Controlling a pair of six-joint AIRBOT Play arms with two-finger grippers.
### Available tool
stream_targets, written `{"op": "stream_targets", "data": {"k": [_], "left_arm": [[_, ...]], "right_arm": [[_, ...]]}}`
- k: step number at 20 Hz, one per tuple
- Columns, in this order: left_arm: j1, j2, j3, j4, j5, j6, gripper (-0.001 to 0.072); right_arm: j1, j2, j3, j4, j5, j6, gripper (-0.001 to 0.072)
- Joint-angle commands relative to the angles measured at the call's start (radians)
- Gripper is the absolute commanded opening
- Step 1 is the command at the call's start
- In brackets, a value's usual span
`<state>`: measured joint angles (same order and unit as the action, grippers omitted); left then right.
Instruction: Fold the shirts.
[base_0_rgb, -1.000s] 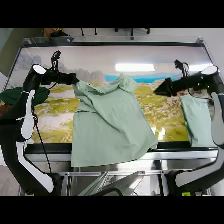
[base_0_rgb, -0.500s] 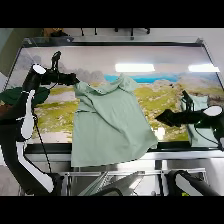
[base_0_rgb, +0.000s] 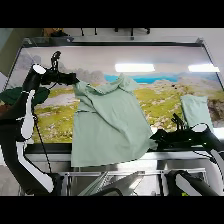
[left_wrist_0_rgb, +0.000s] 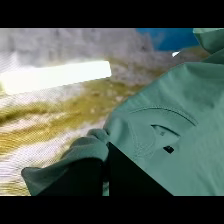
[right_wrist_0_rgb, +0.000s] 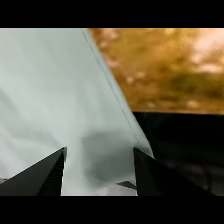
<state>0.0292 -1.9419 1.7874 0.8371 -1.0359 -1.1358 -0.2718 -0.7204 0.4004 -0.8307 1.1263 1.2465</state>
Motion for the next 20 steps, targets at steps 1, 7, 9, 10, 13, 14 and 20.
{"op": "stream_targets", "data": {"k": [1, 7, 9, 10, 13, 14, 20], "left_arm": [[0.0, -0.001, 0.001, 0.0, 0.013, 0.001, 0.0018], [0.0, -0.001, 0.001, 0.0, 0.01, 0.001, 0.0018], [0.0, -0.001, 0.001, 0.0, 0.009, 0.001, 0.0019], [0.0, -0.001, 0.001, 0.0, 0.006, 0.001, 0.0018], [0.001, -0.001, 0.001, 0.001, -0.005, 0.002, 0.0018], [0.001, -0.001, 0.001, 0.001, -0.004, 0.002, 0.0018], [0.0, -0.001, 0.001, 0.001, -0.001, 0.002, 0.0018]], "right_arm": [[0.0, -0.03, -0.019, -0.003, -0.02, -0.005, 0.0478], [-0.003, -0.013, 0.069, 0.025, 0.03, -0.045, 0.0478], [-0.003, 0.002, 0.118, -0.056, 0.03, -0.014, 0.0478], [-0.003, 0.005, 0.123, -0.095, 0.03, 0.008, 0.0478], [-0.003, 0.001, 0.113, -0.191, 0.033, 0.045, 0.0478], [-0.003, -0.002, 0.103, -0.191, 0.03, 0.045, 0.0478], [0.0, -0.048, 0.015, -0.101, 0.029, -0.004, 0.0478]]}}
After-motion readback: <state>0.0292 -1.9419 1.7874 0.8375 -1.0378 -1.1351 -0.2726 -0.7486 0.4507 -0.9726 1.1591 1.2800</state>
